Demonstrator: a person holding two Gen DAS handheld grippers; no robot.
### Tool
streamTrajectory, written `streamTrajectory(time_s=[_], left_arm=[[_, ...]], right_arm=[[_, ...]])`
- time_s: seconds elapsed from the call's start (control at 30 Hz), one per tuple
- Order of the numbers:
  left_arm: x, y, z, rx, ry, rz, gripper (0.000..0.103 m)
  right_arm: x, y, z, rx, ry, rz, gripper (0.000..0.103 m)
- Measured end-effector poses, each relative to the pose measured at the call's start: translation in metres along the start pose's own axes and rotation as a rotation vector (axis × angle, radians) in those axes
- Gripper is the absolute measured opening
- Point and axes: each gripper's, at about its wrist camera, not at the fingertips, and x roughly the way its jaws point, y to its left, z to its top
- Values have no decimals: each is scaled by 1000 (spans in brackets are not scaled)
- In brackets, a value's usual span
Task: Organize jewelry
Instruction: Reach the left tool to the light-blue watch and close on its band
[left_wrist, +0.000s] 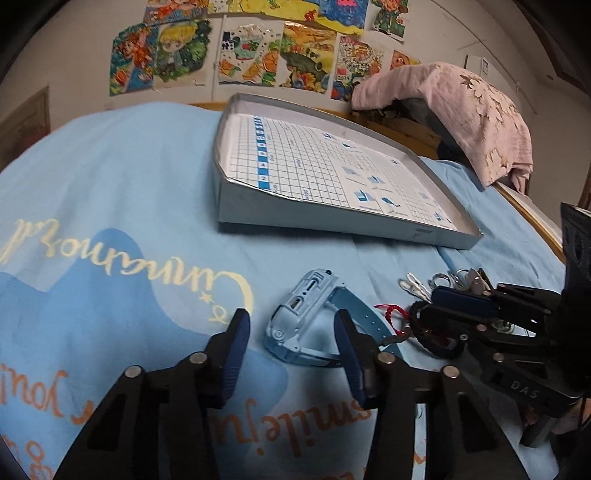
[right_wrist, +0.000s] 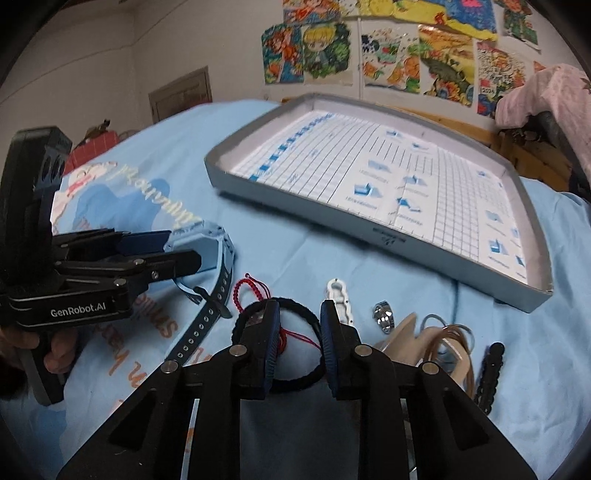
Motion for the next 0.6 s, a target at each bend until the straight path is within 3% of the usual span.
streamTrajectory(time_s=[0.23,0.5,0.57,0.6], left_arm=[[3,3,0,-13,20,-24,29],[3,1,-1,-11,32,-14,26],[2,2,-1,-23,31,-20,25],[2,2,-1,-30,30,-22,25]], right_arm=[[11,2,5,-28,74,4,20],[24,1,16,-20,174,30,19],[24,1,18,-13,179,28,6],[24,0,17,-4,174,26,4]])
